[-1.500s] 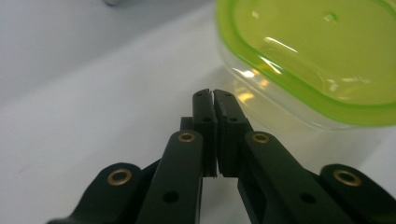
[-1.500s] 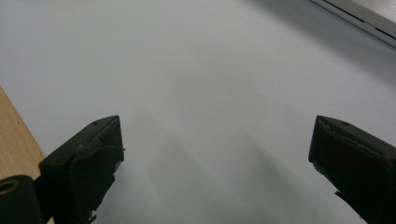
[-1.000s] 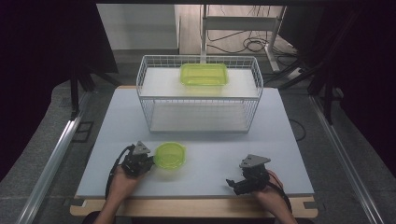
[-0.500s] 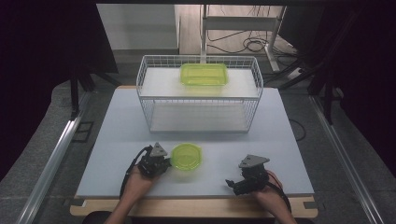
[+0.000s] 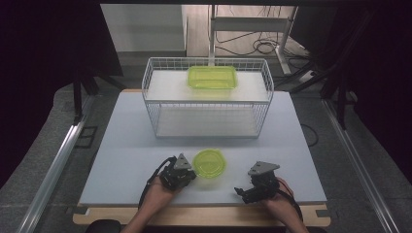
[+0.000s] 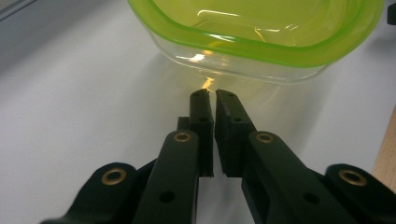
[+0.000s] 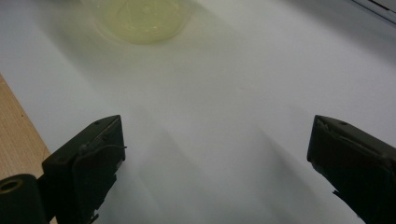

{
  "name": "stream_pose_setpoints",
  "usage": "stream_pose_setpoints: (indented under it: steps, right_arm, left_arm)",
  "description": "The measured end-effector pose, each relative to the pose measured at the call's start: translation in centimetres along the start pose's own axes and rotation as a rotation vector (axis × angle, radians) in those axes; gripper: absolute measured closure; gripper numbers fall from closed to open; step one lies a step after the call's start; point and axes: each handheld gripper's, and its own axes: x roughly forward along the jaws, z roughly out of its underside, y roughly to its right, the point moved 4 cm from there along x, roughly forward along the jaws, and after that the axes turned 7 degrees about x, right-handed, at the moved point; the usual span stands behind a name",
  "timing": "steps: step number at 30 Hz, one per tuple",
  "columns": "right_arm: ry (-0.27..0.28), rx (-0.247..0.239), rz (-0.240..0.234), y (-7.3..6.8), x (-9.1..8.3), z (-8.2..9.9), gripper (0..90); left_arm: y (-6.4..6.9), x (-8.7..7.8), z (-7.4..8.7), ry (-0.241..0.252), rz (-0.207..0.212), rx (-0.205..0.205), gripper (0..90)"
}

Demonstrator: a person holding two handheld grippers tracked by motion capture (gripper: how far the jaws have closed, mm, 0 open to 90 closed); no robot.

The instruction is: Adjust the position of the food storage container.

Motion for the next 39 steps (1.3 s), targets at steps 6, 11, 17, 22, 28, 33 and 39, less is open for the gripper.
stream_pose_setpoints:
  steps: [6,11,17,22,28,33,39]
  right_arm:
    - [0.009,0.007,0.002,0.1,-0.2,0.0,4.4]
    - [0.032,0.01,0.006,0.3,-0.5,-0.2,5.2]
    - [0.038,0.015,-0.002,0.1,-0.6,-0.2,5.2]
    - [0.046,0.022,-0.009,0.2,-0.6,-0.3,5.2]
    - [0.058,0.023,-0.011,0.2,-0.7,-0.4,5.2]
    - [0.059,0.026,-0.019,0.2,-0.6,-0.4,5.2]
    - [0.056,0.03,-0.028,0.2,-0.5,-0.3,5.2]
  left_arm:
    - [-0.5,-1.6,0.6,0.03,-0.028,-0.027,65.5]
    - [-0.5,-3.3,1.4,0.053,-0.069,-0.031,45.0]
    - [-0.6,-5.4,2.5,0.138,-0.075,-0.078,28.2]
    - [0.1,-6.3,4.4,0.104,-0.107,-0.091,15.2]
    - [1.0,-6.8,5.7,0.073,-0.165,-0.06,3.3]
    - [0.8,-7.1,6.2,0.097,-0.196,-0.053,1.6]
    - [0.5,-7.3,6.3,0.123,-0.202,-0.076,1.7]
